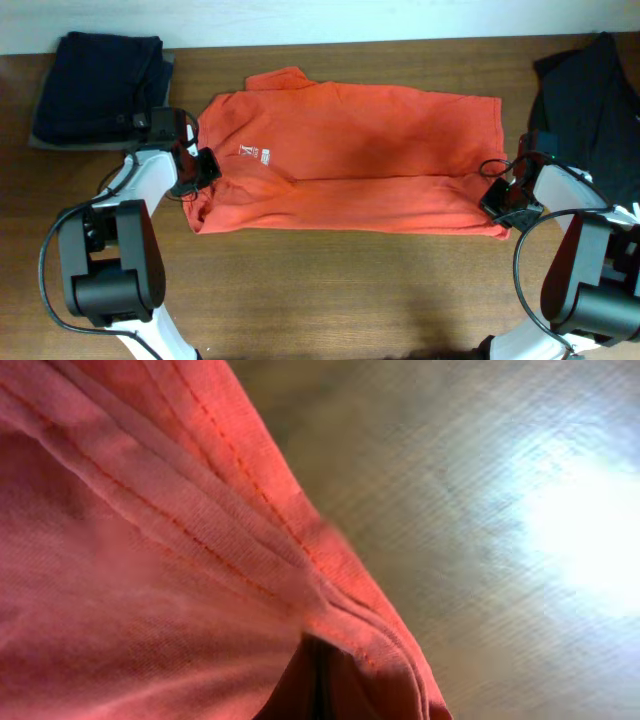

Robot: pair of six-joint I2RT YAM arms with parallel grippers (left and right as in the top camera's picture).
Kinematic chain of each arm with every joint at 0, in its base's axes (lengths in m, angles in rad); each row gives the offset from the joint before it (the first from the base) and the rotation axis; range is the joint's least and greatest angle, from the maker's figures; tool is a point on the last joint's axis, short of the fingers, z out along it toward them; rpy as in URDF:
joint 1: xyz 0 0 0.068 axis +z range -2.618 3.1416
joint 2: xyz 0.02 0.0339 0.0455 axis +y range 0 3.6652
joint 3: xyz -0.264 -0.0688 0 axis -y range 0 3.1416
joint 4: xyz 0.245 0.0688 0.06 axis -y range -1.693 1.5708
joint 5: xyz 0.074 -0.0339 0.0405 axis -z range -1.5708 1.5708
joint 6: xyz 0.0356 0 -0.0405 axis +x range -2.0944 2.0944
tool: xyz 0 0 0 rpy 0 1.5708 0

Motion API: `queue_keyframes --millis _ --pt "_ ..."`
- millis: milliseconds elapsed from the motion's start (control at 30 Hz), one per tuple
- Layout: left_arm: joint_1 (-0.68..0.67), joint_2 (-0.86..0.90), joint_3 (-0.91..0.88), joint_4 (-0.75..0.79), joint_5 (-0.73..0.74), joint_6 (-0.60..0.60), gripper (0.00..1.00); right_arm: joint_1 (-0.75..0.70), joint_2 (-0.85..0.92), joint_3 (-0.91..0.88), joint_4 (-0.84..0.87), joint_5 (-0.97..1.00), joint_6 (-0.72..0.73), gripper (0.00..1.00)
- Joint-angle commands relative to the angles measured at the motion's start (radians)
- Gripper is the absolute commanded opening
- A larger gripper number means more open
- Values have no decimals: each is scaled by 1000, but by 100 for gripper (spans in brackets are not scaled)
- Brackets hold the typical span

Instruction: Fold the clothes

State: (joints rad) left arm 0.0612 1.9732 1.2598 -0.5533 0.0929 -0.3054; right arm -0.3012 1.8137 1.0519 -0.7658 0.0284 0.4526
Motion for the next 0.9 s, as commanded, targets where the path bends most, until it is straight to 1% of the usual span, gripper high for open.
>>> queue_keyframes --millis 0,67,167,233,267,300,333,367,400,433,500,533,700,867 --pt "7 -15 103 -67 -50 32 1 -34 19 30 -71 115 34 4" --pt "6 -40 180 -147 -75 47 1 -35 -10 93 -139 115 34 4" --pt "-3 -73 240 -214 -69 50 1 -22 -43 165 -193 74 21 4" --pt "-24 -92 261 -253 -48 50 1 -7 -59 203 -214 15 -24 4" --pt "-37 -101 263 -272 -30 50 1 2 -61 217 -216 -19 -60 5" --pt "-51 -104 263 -292 -7 50 1 11 -61 230 -215 -64 -103 10" --pt "-64 -104 263 -313 15 50 1 20 -61 235 -209 -106 -135 19" --pt "-79 -103 262 -345 41 49 1 29 -60 235 -195 -159 -173 25" --pt "-97 -95 259 -380 66 49 1 35 -58 233 -184 -199 -205 26" --pt "-117 -89 257 -420 81 49 1 45 -54 230 -175 -230 -234 25" --pt "-152 -75 243 -464 84 49 1 60 -46 220 -162 -242 -248 6" --pt "-169 -71 231 -468 84 49 1 67 -40 212 -154 -242 -247 4" --pt "-242 -47 164 -450 98 4 1 80 10 188 -101 -258 -243 4" --pt "-270 1 124 -434 121 9 1 80 63 188 -50 -263 -243 4"
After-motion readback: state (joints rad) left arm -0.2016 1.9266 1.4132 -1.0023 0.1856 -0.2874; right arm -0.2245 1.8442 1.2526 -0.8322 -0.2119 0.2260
